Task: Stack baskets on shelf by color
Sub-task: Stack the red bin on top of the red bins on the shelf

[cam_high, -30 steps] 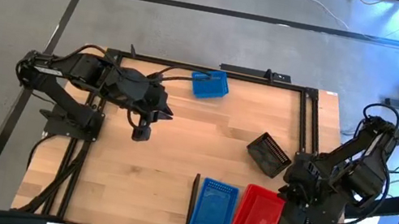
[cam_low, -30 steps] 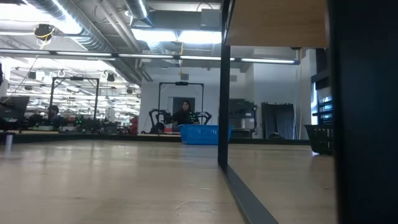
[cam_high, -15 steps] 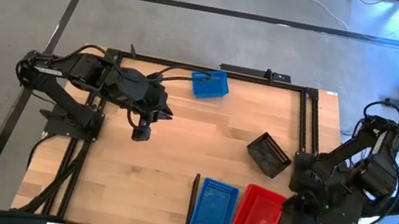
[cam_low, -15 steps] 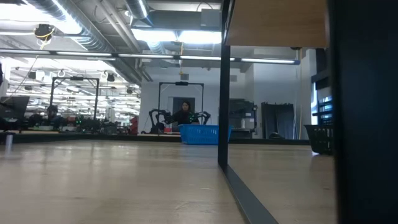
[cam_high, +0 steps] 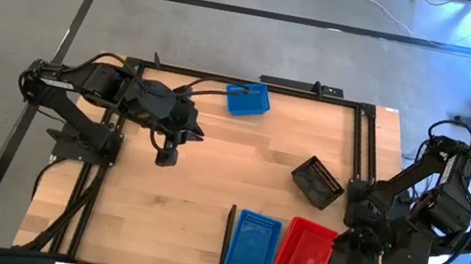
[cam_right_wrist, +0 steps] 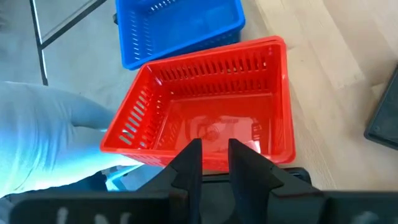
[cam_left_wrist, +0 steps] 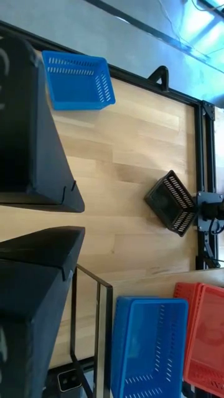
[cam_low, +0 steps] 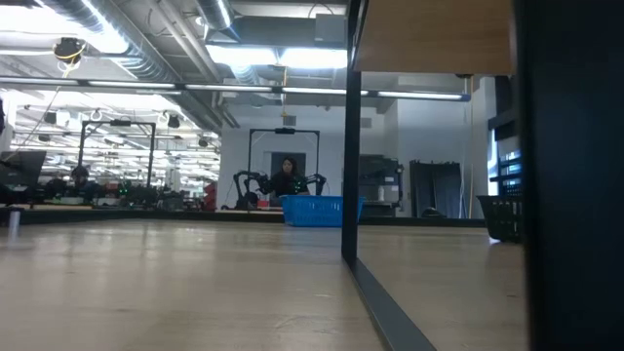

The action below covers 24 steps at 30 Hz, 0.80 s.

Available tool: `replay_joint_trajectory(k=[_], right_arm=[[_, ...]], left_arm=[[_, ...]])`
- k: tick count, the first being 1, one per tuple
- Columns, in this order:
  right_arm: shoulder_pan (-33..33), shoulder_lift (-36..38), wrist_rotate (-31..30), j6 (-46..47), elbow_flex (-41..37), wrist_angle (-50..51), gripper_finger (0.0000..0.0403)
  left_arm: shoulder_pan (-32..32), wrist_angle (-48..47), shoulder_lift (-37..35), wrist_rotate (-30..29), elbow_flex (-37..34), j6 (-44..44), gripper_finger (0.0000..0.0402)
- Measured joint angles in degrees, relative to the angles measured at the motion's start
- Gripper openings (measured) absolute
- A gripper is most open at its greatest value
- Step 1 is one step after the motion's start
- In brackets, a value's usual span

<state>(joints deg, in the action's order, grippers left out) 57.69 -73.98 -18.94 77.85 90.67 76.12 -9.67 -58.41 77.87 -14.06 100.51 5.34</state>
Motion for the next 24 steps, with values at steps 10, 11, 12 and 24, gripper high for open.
replay_joint_trajectory(k=[10,11,12,24], right_arm=[[0.0,-3.08,0.0,-0.08,-0.02,0.07,0.0075],[0.0,-3.32,-0.01,-0.08,-0.02,0.06,0.0075],[0.0,-3.57,0.0,-0.08,-0.02,0.06,0.0075],[-0.02,-6.68,-0.31,-0.27,-0.07,2.6,0.0075]], left_arm=[[0.01,0.0,0.0,0.0,0.0,0.0,0.004],[0.0,0.0,0.0,0.0,0.0,0.0,0.004],[0.0,0.0,0.0,0.0,0.0,0.0,0.004],[0.0,0.0,0.0,-0.02,0.0,0.0,0.004]])
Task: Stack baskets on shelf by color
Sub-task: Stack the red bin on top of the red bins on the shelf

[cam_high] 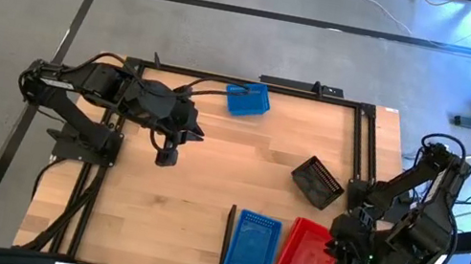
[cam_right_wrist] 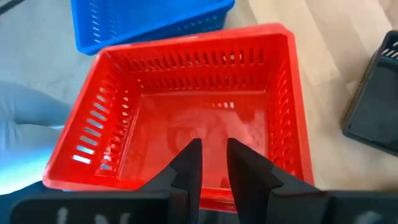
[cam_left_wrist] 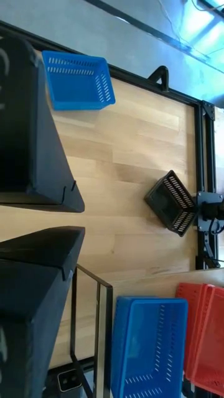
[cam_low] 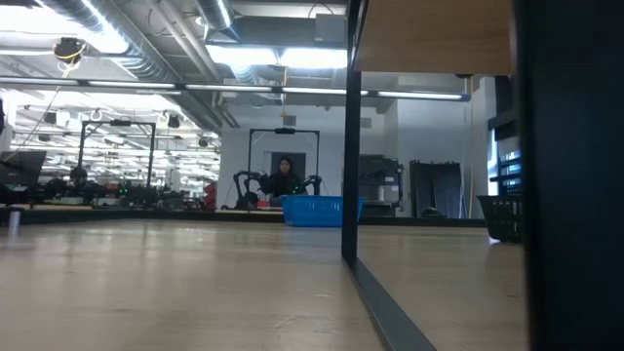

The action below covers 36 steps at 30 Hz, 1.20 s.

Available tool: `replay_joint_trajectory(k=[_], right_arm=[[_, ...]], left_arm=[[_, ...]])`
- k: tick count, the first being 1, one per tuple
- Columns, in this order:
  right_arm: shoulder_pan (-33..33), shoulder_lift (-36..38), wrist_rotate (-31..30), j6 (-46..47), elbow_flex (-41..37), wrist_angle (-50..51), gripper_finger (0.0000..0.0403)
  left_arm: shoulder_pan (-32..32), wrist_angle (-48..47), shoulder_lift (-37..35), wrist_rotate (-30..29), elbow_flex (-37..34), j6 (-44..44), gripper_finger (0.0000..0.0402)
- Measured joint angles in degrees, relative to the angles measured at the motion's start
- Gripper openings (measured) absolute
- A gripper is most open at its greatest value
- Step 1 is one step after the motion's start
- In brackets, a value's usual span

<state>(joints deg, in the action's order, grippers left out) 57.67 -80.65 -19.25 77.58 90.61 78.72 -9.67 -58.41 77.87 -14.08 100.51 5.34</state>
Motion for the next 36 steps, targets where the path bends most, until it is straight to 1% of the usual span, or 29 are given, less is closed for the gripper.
replay_joint_trajectory(k=[6,9,11,15,17,20,24,27,28,31,32,36], right_arm=[[0.0,0.64,-3.38,-0.58,2.46,0.14,0.0075],[0.0,0.58,-3.16,-0.16,4.24,0.06,0.0075],[-0.03,0.63,-0.96,-0.2,5.01,0.02,0.0075],[-0.92,0.58,6.78,-0.22,5.14,0.16,0.0075],[-1.55,0.58,9.32,-0.22,5.14,0.39,0.0075],[-2.76,0.58,10.26,-0.35,5.14,0.31,0.0075],[-4.48,0.58,10.57,-3.82,5.14,0.31,0.0075],[-5.68,0.66,13.28,-4.68,5.14,0.31,0.0076],[-6.03,0.78,15.04,-4.69,5.14,0.3,0.0077],[-7.45,1.81,24.74,-3.21,5.16,-0.9,0.0079],[-7.79,1.97,26.88,-2.52,5.22,-1.92,0.0077],[-7.85,2.08,29.45,-2.85,5.22,-5.76,0.0067]], left_arm=[[0.0,0.0,0.0,0.0,0.0,0.0,0.004],[0.01,0.0,0.0,0.0,0.0,-0.01,0.004],[0.0,0.0,0.0,0.02,0.0,-0.02,0.004],[0.0,0.0,0.0,0.0,-0.02,0.0,0.004],[0.0,0.01,0.01,0.02,-0.02,0.0,0.004],[0.02,0.0,0.0,0.0,-0.02,0.0,0.004],[0.01,0.11,0.0,0.0,-0.01,0.0,0.004],[0.01,0.26,0.01,-0.01,-0.01,0.0,0.004],[0.01,0.26,0.0,0.0,-0.01,0.0,0.004],[0.01,0.26,0.0,-0.01,-0.02,0.0,0.004],[0.01,0.25,0.01,0.0,-0.02,0.0,0.004],[0.15,0.26,0.0,0.02,-0.01,0.0,0.0041]])
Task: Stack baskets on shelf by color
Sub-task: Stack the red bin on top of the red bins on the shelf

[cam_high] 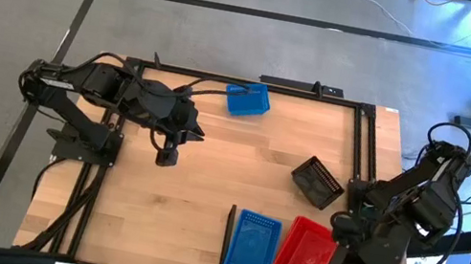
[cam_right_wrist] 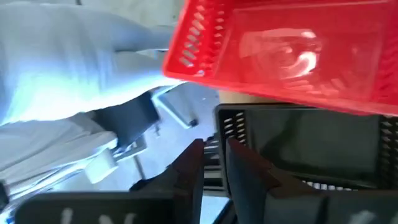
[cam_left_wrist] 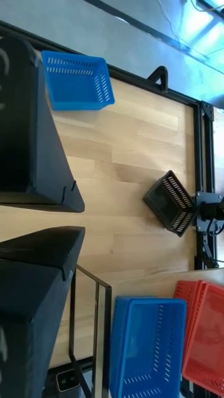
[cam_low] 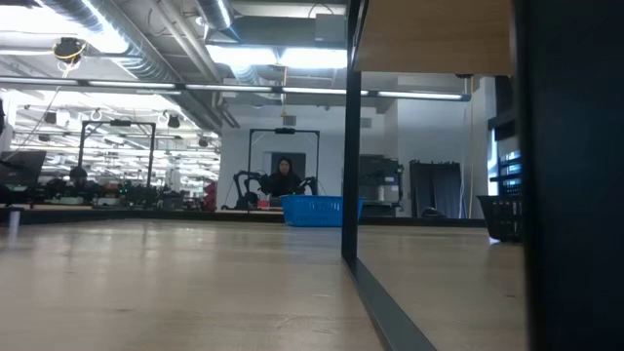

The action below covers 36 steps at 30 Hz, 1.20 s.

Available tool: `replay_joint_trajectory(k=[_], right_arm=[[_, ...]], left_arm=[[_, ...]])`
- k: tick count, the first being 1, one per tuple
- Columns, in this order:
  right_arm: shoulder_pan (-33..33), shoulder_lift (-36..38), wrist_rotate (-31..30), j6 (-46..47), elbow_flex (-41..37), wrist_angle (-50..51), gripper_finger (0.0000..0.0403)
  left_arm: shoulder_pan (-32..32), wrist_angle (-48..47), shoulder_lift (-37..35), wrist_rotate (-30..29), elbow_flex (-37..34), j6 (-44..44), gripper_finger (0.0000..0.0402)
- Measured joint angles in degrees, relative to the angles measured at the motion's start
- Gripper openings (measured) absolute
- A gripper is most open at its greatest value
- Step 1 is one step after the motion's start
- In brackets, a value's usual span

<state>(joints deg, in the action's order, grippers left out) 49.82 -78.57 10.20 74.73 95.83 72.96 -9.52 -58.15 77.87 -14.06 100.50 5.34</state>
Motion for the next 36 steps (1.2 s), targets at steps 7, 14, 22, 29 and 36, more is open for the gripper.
replay_joint_trajectory(k=[7,14,22,29,36], right_arm=[[0.0,-0.84,-3.46,1.16,-1.51,4.18,0.0063],[0.0,-0.93,-3.58,0.3,-5.65,4.8,0.0063],[-0.04,-0.89,-12.42,-4.73,-6.43,5.12,0.0063],[-0.05,-0.84,-10.61,-4.4,-6.38,5.39,0.0063],[-0.02,-0.78,-13.93,-4.53,-1.97,5.97,0.0063]], left_arm=[[0.68,-0.04,0.0,-0.11,-0.01,0.0,0.0041],[0.68,-0.04,0.0,-0.02,-0.01,-1.46,0.0041],[0.68,-0.07,0.0,-0.02,-0.01,-1.46,0.0041],[0.68,-0.07,0.0,-0.01,-0.01,-1.46,0.0041],[0.68,-0.07,0.0,-0.01,-0.01,-1.46,0.0041]])
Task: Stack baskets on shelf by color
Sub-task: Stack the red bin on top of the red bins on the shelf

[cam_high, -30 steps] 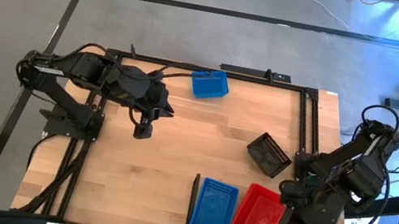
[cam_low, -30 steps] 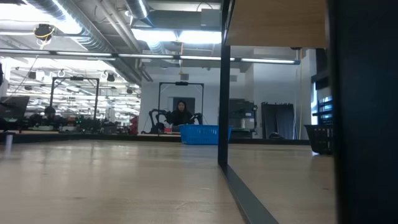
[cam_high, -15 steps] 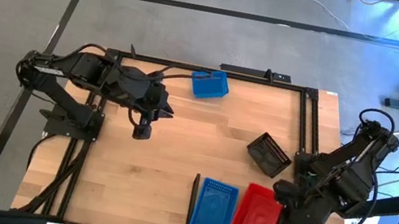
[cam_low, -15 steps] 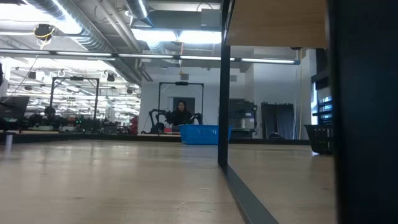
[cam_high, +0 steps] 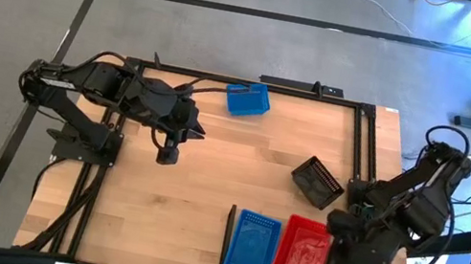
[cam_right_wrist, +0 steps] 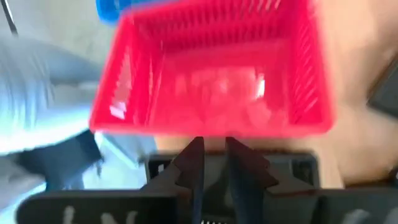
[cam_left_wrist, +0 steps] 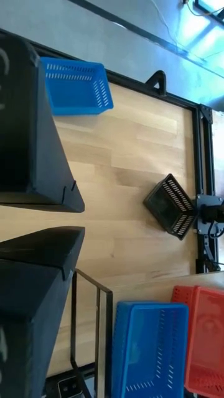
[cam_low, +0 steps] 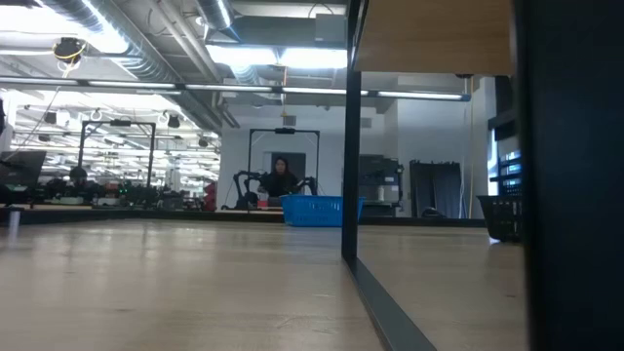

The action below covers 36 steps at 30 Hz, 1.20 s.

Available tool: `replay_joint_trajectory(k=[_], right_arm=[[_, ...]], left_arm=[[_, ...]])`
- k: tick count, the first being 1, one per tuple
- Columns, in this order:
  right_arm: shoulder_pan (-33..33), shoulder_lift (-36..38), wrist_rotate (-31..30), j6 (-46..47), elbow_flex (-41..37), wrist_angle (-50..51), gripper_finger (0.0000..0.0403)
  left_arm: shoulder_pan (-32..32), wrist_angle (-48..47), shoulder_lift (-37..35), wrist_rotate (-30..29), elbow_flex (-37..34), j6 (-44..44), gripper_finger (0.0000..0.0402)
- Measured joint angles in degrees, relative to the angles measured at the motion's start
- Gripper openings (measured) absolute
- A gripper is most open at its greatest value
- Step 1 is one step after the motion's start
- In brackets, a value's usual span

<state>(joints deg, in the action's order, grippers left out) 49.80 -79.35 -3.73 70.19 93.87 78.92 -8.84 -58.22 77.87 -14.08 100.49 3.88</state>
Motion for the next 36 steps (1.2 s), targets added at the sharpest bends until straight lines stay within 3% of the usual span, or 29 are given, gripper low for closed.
replay_joint_trajectory(k=[5,14,21,36], right_arm=[[-0.02,0.07,-7.54,-2.09,0.82,-0.02,0.0063],[-0.02,0.0,-7.38,-2.94,-2.52,-2.26,0.0063],[0.28,0.02,-13.07,-4.53,-2.52,-1.96,0.0063],[1.9,-0.05,-13.1,-4.31,-0.18,-0.26,0.0063]], left_arm=[[0.0,-0.02,0.0,0.01,0.01,0.0,0.004],[0.0,-0.04,0.0,1.52,0.0,0.0,0.004],[0.0,-0.36,0.0,2.2,0.0,0.0,0.004],[0.0,-0.5,0.0,2.2,0.0,0.02,0.004]])
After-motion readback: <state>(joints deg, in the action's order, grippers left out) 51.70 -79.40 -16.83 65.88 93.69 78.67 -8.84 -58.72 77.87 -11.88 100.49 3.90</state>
